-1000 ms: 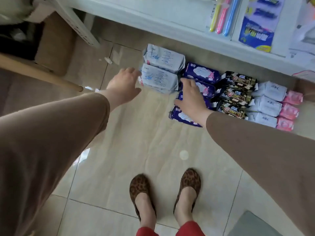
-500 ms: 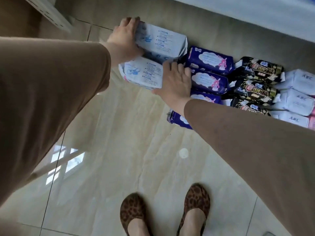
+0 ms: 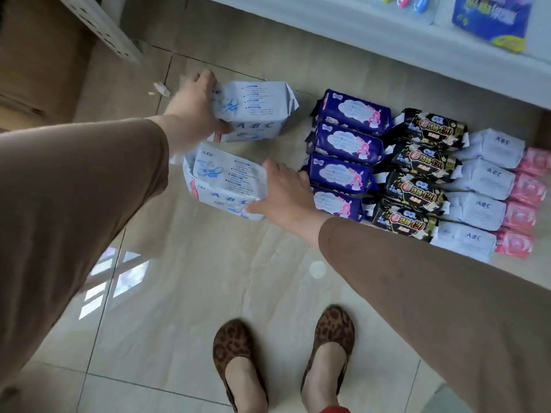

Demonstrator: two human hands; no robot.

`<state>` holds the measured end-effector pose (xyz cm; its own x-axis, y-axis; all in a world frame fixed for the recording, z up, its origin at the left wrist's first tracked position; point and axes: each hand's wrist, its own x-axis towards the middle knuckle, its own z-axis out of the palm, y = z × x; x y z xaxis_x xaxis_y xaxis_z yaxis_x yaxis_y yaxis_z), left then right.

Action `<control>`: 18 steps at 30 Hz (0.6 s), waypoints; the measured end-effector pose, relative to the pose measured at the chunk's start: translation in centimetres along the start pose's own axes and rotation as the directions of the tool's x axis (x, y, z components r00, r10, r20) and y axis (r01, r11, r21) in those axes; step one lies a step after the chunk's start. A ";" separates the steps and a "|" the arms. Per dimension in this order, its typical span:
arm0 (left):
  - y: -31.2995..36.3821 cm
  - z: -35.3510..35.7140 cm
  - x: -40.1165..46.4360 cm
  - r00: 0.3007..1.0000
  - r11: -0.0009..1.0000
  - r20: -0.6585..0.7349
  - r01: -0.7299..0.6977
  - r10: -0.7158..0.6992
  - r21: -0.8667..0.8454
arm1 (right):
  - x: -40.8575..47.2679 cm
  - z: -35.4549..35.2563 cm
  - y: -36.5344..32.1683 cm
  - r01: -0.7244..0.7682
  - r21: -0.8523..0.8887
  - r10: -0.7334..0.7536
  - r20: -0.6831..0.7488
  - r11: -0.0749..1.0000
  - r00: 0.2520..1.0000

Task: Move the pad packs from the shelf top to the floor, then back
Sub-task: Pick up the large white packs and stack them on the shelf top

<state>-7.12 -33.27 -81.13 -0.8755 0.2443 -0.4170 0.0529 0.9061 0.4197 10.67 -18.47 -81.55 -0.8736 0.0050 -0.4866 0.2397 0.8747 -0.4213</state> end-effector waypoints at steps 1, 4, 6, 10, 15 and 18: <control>-0.2 -1.4 -1.6 1.000 1.000 0.005 0.010 -0.010 0.012 | -1.6 -0.9 -0.3 -0.006 0.029 0.005 0.023 1.000 1.000; 0.4 -6.1 -7.0 0.999 0.999 0.026 0.031 -0.032 0.015 | -6.9 -5.5 -1.3 -0.037 0.157 0.022 0.095 0.987 0.995; 1.6 -9.7 -11.0 0.998 0.999 0.044 0.034 -0.034 -0.011 | -10.5 -9.5 -2.0 -0.045 0.229 0.015 0.130 0.972 0.991; 6.0 -17.8 -18.6 0.997 0.997 0.064 -0.033 0.037 -0.070 | -18.0 -19.4 -4.2 -0.031 0.267 -0.008 0.142 0.963 0.990; 13.0 -30.6 -27.0 0.992 0.985 0.012 -0.124 0.126 -0.117 | -27.2 -34.2 -8.9 0.037 0.280 -0.053 0.050 0.959 0.997; 17.6 -38.9 -31.3 0.979 0.967 -0.061 -0.201 0.194 -0.156 | -32.4 -43.5 -12.4 0.074 0.280 -0.073 -0.013 0.957 0.997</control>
<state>2.54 -38.45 -29.31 -0.8763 0.3936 -0.2776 0.1525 0.7734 0.6153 17.58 -8.42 -27.29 -0.8940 -0.0528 -0.4450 0.2838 0.7017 -0.6535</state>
